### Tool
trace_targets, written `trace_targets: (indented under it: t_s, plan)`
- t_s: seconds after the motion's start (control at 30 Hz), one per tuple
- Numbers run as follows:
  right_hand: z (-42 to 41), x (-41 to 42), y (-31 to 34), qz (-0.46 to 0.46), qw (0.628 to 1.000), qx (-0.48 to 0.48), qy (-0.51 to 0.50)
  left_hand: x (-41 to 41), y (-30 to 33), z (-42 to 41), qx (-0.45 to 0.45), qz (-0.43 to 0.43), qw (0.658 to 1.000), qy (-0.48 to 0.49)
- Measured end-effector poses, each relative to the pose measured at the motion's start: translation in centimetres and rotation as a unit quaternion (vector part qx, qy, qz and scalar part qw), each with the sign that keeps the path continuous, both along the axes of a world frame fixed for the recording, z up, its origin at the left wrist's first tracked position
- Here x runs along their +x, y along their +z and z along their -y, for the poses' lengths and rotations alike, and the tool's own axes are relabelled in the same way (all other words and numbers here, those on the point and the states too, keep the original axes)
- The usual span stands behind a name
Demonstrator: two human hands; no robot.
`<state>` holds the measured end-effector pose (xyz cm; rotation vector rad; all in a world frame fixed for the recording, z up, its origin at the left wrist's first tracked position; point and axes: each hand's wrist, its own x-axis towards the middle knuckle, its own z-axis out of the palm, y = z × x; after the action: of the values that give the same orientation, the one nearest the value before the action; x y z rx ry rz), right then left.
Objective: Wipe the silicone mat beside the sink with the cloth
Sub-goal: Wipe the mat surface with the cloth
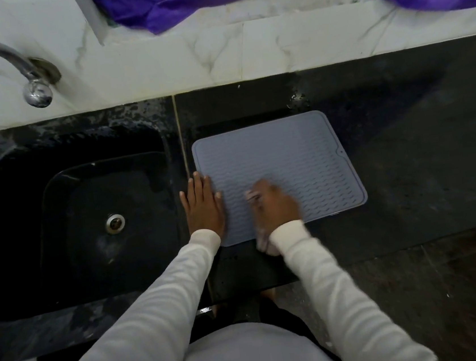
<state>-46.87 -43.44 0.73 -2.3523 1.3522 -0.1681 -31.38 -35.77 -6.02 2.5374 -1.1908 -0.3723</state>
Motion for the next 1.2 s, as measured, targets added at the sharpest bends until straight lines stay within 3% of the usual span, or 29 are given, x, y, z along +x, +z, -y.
trace_targets:
  t_s: [0.1,0.27,0.53,0.8,1.0,1.2]
  plan:
    - [-4.5,3.6,-1.2,-0.063,0.994,-0.036,0.083,-0.8,-1.0,-0.6,0.018,0.024,0.999,-0.023]
    - [-3.2,1.2,-2.2,-0.076,0.991,-0.089,0.067,-0.8,-1.3,-0.6,0.028,0.052,0.998,-0.014]
    - [2.3,-5.1,-2.4,-0.048,0.994,-0.094,-0.006,-0.7,-1.0,-0.9,0.017,0.044,0.999,-0.024]
    - [9.2,-11.7,-2.1,-0.119,0.987,-0.063,-0.088,-0.7,-0.9,-0.9,0.008,0.048,0.998,-0.028]
    - [14.2,-16.2,-1.9,-0.138,0.967,-0.048,-0.207,-0.6,-0.9,-0.9,0.012,0.049,0.998,-0.030]
    - [15.5,-16.3,-1.6,-0.136,0.964,-0.026,-0.226,-0.7,-0.9,-0.8,0.015,0.048,0.998,-0.033]
